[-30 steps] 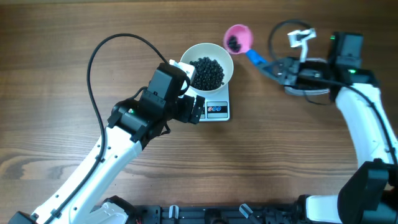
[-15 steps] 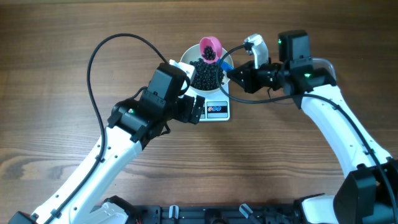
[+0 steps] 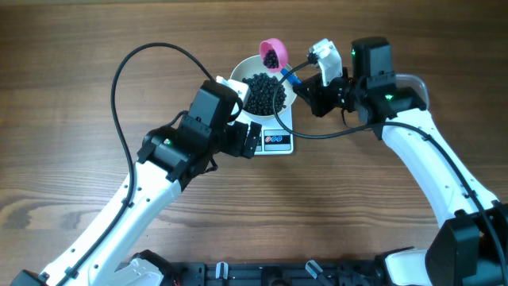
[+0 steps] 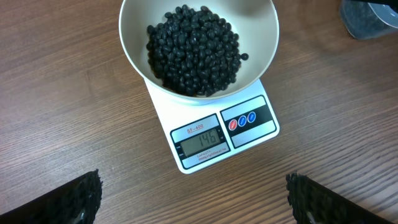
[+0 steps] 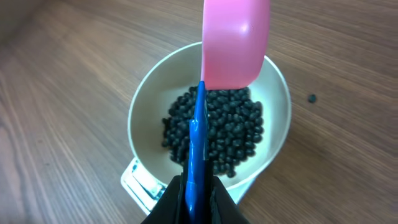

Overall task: Scoop item into bowl and weigh 150g on scale
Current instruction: 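Tilt the scoop slowly over the bowl to trickle in beans, then move the scoop right and lower it into the bean container, then open the right gripper to leave the scoop in the container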

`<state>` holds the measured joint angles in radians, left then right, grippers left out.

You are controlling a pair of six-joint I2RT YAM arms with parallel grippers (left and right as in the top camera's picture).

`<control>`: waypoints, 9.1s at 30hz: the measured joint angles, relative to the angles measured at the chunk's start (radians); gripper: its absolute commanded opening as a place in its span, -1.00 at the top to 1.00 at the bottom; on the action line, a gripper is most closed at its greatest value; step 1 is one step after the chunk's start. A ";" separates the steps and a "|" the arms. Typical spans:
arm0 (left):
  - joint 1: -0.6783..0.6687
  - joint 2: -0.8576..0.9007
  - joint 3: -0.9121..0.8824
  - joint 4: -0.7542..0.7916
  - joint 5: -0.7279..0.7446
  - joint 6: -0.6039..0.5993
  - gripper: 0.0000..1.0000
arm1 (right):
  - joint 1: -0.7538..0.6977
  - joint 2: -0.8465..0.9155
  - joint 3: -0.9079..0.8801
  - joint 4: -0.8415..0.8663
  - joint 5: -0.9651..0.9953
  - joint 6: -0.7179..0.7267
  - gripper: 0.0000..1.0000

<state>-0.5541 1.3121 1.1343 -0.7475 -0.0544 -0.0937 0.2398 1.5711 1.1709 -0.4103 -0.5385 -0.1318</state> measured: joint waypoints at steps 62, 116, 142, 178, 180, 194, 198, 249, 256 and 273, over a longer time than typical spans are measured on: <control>0.000 0.000 0.000 0.000 0.000 0.000 -1.00 | 0.028 0.000 0.000 -0.015 0.022 -0.135 0.91; 0.000 0.000 0.000 0.000 0.000 0.000 -1.00 | 0.028 0.000 0.000 -0.054 0.058 -0.187 0.91; 0.000 0.000 0.000 0.000 0.000 0.000 -1.00 | 0.032 0.000 0.000 -0.068 0.067 -0.243 0.91; 0.000 0.000 0.000 0.000 0.000 0.000 -1.00 | 0.033 0.000 0.000 0.000 0.069 0.027 0.91; 0.000 0.000 0.000 0.000 0.000 0.000 -1.00 | 0.033 0.000 0.000 0.014 0.069 0.066 0.91; 0.000 0.000 0.000 0.000 0.000 0.000 -1.00 | -0.056 -0.073 0.000 0.130 -0.054 0.346 0.91; 0.000 0.000 0.000 0.000 0.000 0.000 -1.00 | -0.127 -0.092 0.000 0.134 -0.116 0.423 0.91; 0.000 0.000 0.000 0.000 0.000 0.000 -1.00 | -0.690 0.037 0.000 -0.415 -0.084 0.401 0.91; 0.000 0.000 0.000 0.000 0.000 0.000 -1.00 | -0.690 0.091 0.000 -0.415 -0.085 0.422 0.57; 0.000 0.000 0.000 0.000 0.000 0.000 -1.00 | -0.690 0.094 0.000 -0.454 0.162 0.420 -0.99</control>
<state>-0.5541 1.3121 1.1343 -0.7475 -0.0544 -0.0937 -0.4507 1.6653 1.1709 -0.8642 -0.3763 0.2886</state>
